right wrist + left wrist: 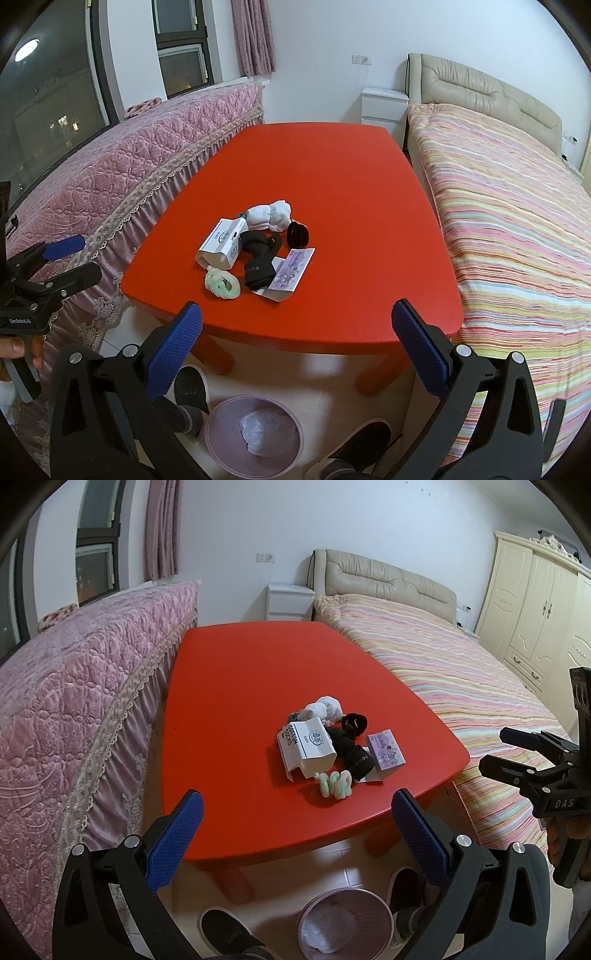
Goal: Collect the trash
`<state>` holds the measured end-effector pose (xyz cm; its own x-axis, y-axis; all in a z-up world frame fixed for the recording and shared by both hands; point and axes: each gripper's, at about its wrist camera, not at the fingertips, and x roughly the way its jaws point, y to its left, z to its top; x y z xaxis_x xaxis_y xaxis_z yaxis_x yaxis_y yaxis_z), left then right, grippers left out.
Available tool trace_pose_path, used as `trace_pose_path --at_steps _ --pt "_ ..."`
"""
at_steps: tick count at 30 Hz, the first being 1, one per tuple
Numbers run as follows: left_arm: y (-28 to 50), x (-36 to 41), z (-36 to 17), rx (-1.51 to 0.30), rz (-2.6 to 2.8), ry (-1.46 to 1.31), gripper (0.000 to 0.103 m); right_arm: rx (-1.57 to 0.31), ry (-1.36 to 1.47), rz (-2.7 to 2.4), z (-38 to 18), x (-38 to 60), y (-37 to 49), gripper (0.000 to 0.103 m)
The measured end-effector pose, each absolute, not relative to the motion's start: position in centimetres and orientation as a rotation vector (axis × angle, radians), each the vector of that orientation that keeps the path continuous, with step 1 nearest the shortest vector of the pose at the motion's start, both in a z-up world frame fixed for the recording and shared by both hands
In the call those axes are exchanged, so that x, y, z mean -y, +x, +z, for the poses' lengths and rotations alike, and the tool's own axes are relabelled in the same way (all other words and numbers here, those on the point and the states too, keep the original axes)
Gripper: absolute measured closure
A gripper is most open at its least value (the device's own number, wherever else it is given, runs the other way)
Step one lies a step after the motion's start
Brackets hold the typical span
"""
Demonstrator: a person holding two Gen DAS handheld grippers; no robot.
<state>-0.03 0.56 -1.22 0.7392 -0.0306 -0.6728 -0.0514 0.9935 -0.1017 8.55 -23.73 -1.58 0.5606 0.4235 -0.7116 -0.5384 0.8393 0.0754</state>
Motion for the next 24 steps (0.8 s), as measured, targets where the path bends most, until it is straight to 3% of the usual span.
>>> trace_pose_path --at_steps 24 --pt "0.09 -0.65 -1.78 -0.753 0.014 -0.137 0.006 -0.808 -0.145 0.565 -2.31 24.16 8.65 0.003"
